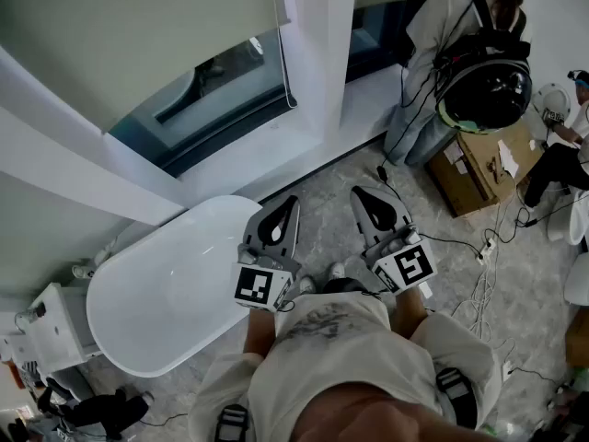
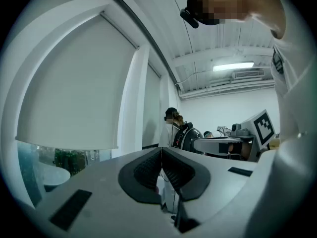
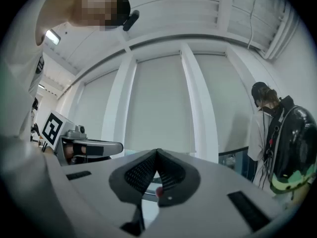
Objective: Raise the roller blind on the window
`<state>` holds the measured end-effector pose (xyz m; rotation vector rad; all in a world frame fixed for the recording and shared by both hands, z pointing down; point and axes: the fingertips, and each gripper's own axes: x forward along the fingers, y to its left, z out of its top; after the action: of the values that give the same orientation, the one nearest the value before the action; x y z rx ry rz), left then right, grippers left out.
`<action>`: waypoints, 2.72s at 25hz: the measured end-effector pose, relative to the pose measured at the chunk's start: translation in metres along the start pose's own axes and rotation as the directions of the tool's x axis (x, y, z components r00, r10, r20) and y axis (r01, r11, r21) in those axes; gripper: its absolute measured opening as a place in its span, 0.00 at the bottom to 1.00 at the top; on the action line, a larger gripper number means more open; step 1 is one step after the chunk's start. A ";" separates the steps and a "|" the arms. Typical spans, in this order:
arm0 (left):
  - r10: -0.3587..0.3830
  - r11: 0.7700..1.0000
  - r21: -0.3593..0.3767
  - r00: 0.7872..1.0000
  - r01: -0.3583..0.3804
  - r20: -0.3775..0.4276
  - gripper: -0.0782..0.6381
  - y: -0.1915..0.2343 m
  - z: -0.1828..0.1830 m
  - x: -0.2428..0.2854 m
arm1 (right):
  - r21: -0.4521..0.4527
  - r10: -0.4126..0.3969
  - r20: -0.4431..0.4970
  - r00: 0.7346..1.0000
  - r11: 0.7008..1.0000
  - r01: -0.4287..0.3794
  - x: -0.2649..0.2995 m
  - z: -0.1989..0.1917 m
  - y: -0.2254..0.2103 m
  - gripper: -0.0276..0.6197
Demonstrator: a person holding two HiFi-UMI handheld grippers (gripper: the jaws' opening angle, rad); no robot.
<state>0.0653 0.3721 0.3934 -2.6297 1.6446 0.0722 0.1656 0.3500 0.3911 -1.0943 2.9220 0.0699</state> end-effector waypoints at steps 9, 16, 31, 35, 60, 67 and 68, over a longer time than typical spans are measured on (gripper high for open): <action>0.056 0.998 0.001 0.998 -0.056 0.009 0.12 0.011 -0.002 0.018 | 0.006 -0.003 0.020 1.000 1.000 0.003 0.015 -0.001 -0.021 0.14; 0.110 0.994 0.001 0.994 -0.110 0.008 0.12 0.008 -0.001 0.032 | -0.009 0.071 0.011 0.997 0.997 -0.071 0.023 -0.002 -0.028 0.14; 0.150 0.989 -0.004 0.989 -0.150 -0.001 0.12 0.049 -0.012 0.068 | -0.014 0.124 -0.010 0.992 0.992 -0.124 0.081 -0.011 -0.052 0.14; 0.151 0.988 -0.016 0.988 -0.151 -0.007 0.12 0.071 -0.012 0.085 | -0.028 0.121 -0.019 0.992 0.992 -0.121 0.106 -0.011 -0.061 0.14; 0.020 0.999 -0.040 1.000 -0.020 0.003 0.12 0.177 -0.013 0.171 | -0.055 0.009 -0.035 0.999 0.998 -0.011 0.237 -0.014 -0.101 0.14; 0.008 0.998 -0.059 1.000 -0.008 -0.002 0.12 0.200 -0.018 0.196 | -0.058 -0.004 -0.047 0.999 0.998 0.001 0.265 -0.019 -0.116 0.14; 0.009 0.998 -0.058 1.000 -0.009 0.001 0.12 0.204 -0.018 0.199 | -0.058 -0.002 -0.048 0.999 0.998 0.000 0.269 -0.019 -0.117 0.14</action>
<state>-0.0304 0.1035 0.3977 -2.6641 1.6788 0.1241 0.0398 0.0841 0.3968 -1.1208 2.9800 0.1317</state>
